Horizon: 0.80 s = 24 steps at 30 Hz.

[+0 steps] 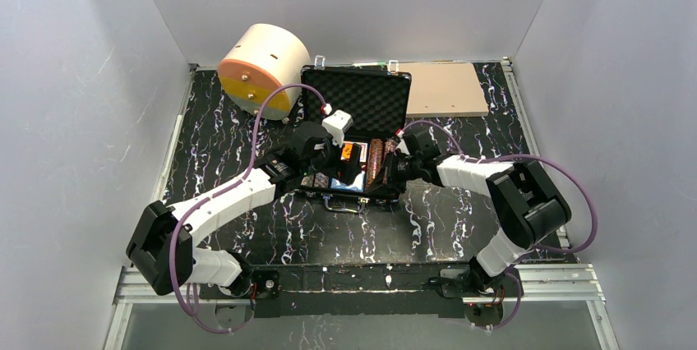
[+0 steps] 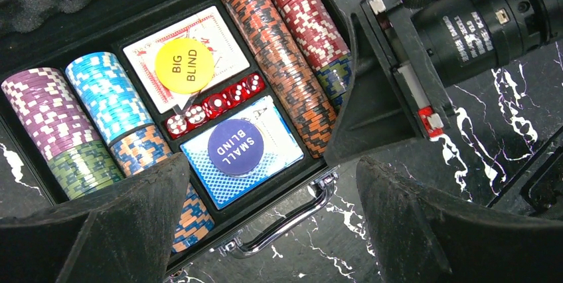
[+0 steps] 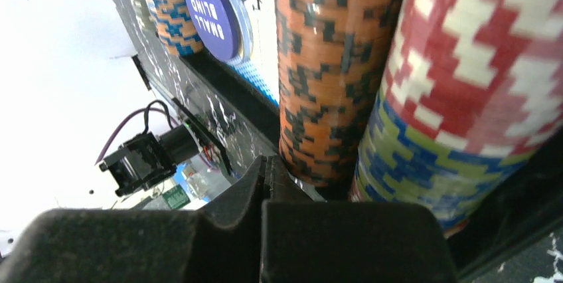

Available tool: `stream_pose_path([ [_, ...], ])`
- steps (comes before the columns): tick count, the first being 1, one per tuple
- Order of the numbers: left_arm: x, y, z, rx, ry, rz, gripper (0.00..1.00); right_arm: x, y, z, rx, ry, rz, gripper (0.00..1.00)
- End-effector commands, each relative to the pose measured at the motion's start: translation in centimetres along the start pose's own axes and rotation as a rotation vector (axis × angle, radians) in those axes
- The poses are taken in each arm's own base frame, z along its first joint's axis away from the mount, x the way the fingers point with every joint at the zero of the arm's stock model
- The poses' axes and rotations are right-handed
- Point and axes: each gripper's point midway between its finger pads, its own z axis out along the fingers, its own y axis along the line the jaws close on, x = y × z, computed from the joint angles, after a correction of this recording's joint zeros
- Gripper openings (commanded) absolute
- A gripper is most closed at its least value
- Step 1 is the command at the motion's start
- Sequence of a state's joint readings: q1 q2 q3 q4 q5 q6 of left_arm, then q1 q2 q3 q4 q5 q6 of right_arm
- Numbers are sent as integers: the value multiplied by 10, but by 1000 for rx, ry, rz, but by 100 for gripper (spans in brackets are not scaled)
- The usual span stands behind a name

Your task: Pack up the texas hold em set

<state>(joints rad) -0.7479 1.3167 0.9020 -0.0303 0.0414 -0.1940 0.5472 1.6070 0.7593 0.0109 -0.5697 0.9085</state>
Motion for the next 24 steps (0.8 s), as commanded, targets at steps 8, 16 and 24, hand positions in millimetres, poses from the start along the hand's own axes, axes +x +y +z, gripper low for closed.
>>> stream_pose_path([
  [8,-16,11,-16,-60,-53,13,95,-28,22,-16,7,-113,-99,7],
  [16,-56,46,-46,-302,-120,-46,98,-91,100,-114,127,-503,-339,49],
  [24,-109,77,-97,-515,-184,-158,98,-172,167,-176,287,-788,-641,75],
])
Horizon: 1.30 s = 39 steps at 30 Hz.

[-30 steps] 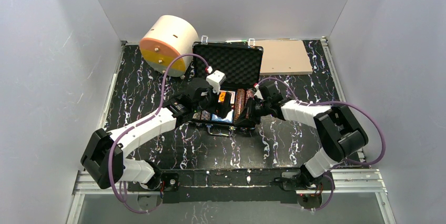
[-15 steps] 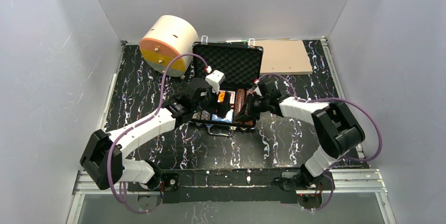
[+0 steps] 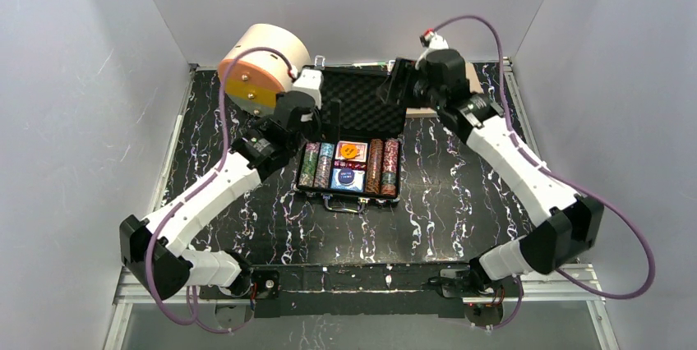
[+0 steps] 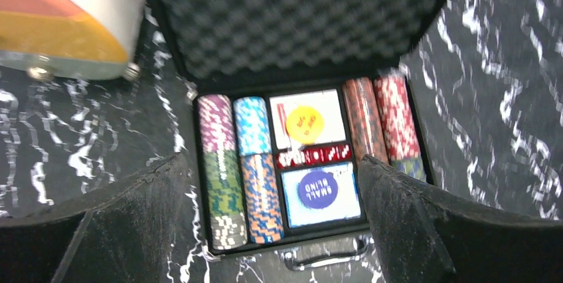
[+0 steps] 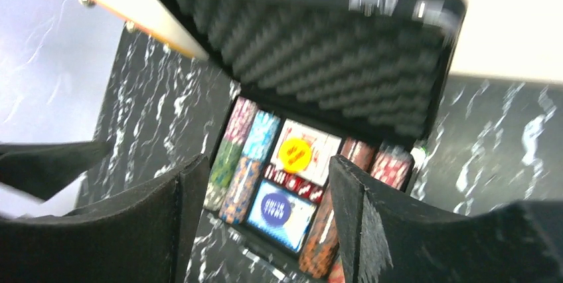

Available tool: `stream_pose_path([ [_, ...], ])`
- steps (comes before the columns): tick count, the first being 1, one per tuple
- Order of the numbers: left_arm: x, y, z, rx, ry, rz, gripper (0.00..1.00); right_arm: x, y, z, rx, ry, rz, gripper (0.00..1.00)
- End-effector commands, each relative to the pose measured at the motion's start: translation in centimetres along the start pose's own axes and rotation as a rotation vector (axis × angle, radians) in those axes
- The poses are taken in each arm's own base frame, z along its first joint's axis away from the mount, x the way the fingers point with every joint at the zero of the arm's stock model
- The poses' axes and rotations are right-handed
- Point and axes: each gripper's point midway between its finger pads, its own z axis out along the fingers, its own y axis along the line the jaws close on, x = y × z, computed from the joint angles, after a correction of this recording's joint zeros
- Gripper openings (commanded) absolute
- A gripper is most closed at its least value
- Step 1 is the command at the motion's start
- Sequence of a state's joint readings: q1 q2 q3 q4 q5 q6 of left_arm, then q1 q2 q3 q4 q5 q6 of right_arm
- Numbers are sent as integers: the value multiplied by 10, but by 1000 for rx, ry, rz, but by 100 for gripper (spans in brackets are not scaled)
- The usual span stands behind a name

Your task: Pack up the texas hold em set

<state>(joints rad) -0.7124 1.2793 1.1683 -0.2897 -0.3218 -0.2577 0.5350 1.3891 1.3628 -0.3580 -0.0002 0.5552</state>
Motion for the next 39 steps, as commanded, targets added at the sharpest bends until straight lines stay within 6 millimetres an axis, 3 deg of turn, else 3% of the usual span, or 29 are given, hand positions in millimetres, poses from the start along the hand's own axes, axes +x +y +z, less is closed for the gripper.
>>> stream_pose_path([
  [1,-45,32,-33,-153,-70,-87,98,-53,2,13,80,-84,-222,75],
  [5,-76,39,-54,-177,-170,-150,98,-66,33,40,-4,-52,-468,79],
  [9,-103,34,-69,-142,-235,-212,98,-76,42,72,-53,-51,-705,84],
  [15,-118,24,-80,-85,-247,-263,98,-56,52,116,-107,13,-950,83],
  [20,-110,22,-79,-84,-219,-302,98,-58,37,141,3,7,-983,83],
  [25,-106,24,-79,-92,-215,-304,98,-30,12,162,65,151,-1031,82],
  [31,-105,28,-80,-103,-215,-282,98,25,1,155,25,340,-1100,75],
  [39,-110,35,-90,-125,-242,-271,98,69,45,109,-39,406,-1104,54],
])
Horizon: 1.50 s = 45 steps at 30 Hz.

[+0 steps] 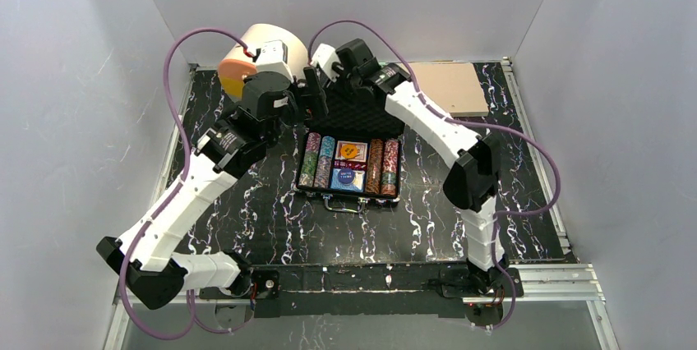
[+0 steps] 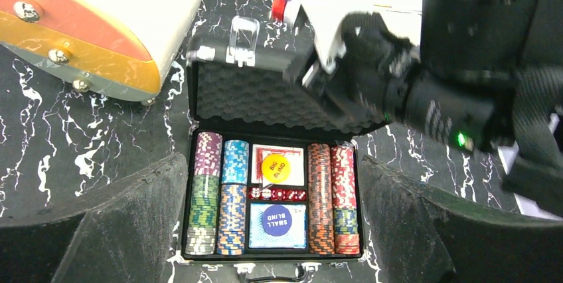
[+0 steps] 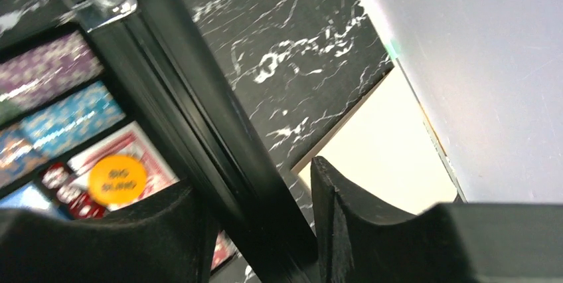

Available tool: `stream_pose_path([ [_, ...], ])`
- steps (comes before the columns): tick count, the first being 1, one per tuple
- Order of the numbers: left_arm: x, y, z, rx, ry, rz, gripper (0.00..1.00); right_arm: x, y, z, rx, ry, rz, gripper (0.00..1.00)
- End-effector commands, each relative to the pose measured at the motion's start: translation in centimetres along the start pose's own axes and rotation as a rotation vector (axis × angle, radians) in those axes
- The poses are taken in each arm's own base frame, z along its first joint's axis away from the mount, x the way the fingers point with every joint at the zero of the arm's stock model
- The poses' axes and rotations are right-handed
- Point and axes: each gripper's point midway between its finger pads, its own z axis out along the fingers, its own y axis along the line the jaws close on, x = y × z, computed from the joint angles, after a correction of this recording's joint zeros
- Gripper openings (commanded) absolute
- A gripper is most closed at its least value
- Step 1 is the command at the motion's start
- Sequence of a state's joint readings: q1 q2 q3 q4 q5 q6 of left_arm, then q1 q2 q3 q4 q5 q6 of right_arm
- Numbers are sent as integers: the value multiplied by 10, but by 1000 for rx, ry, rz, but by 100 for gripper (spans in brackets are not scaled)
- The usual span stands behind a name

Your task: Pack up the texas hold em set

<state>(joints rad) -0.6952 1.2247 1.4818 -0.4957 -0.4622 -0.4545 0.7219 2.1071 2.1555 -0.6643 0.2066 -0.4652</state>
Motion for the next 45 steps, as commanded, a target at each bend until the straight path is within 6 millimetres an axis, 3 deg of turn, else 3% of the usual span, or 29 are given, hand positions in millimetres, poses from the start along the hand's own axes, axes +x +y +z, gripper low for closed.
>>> stream_pose_path([
  [1,-17,11,-17,-22,-54,-5,98,14,79,-39,-171,91,9,53],
  [4,-20,14,-21,-30,-66,-7,98,18,103,-61,-187,115,64,53],
  [10,-28,22,-26,-54,-117,-36,98,50,170,-101,-302,143,225,56],
  [14,-37,20,-33,-18,-162,-31,98,54,223,-145,-555,72,365,66],
  [19,-39,9,-40,84,-212,-15,98,53,229,-189,-634,-91,535,87],
  [25,-23,1,-33,142,-196,-18,98,73,200,-204,-466,-148,677,91],
  [29,11,-1,-20,165,-134,-30,98,101,166,-199,-226,-134,821,89],
  [32,47,-2,-7,185,-59,-64,91,126,160,-194,-126,-93,939,79],
  [33,61,-7,-3,216,-26,-73,87,134,162,-192,-121,-78,958,73],
  [36,106,-31,9,339,101,-98,60,155,180,-185,-150,3,1042,58],
  [39,146,-43,21,396,226,-112,47,175,196,-177,-176,121,1094,43],
  [45,208,-56,34,479,409,-95,30,195,217,-162,-193,263,1145,26],
])
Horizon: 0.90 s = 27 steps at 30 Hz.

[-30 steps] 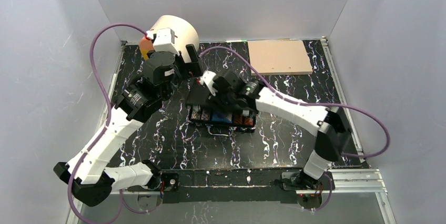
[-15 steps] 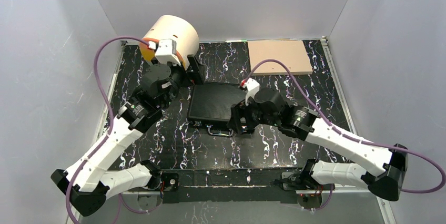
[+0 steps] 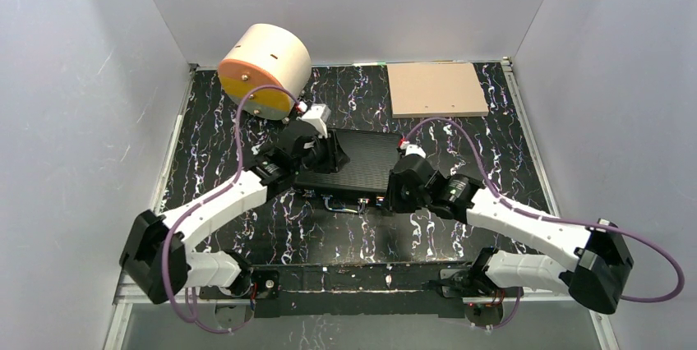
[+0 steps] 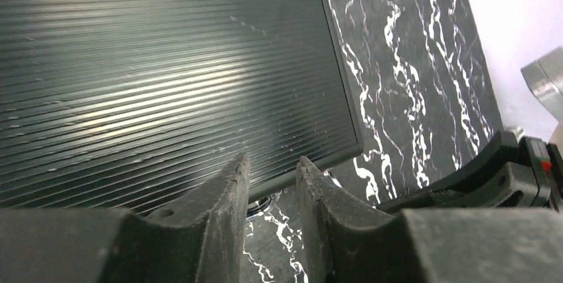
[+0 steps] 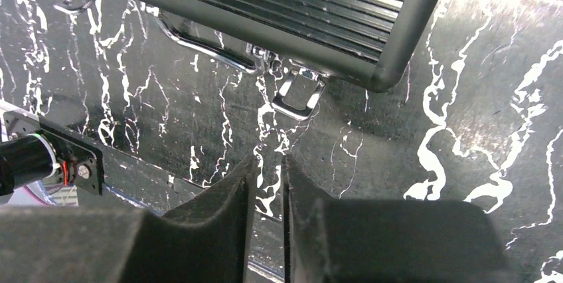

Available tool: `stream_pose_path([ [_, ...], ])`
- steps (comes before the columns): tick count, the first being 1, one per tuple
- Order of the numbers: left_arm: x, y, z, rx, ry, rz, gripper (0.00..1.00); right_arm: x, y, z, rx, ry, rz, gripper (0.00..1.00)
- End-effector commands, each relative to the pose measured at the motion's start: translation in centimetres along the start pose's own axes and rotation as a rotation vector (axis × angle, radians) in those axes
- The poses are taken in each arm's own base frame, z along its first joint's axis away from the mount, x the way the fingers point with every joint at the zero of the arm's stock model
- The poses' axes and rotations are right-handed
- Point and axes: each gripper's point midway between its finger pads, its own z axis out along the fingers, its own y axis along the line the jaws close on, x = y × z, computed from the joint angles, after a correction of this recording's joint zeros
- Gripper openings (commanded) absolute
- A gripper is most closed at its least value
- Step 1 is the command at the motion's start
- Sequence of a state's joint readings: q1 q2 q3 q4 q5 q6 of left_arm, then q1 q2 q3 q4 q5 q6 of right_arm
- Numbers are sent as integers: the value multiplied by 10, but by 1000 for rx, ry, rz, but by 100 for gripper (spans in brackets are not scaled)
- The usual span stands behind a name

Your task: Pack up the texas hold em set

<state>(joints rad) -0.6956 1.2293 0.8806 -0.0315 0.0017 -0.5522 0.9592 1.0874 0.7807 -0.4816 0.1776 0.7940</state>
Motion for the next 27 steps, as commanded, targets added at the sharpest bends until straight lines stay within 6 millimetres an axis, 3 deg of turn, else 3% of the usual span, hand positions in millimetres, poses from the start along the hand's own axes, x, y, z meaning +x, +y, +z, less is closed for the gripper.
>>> stream_pose_path([
  [1,23,-21,14,142,85,-17,27,12,-1,10,25,68,87,25],
  [8,75,5,27,68,217,-28,18,8,-8,19,74,94,93,22],
  [13,120,42,23,-63,338,-29,16,8,-14,24,99,115,90,23],
  [17,148,65,18,-148,416,-26,16,-2,-5,24,62,96,81,26],
  [21,162,80,15,-203,456,-12,15,-9,2,23,29,77,83,29],
  [27,168,88,12,-232,472,2,14,-2,-5,32,47,106,88,30],
])
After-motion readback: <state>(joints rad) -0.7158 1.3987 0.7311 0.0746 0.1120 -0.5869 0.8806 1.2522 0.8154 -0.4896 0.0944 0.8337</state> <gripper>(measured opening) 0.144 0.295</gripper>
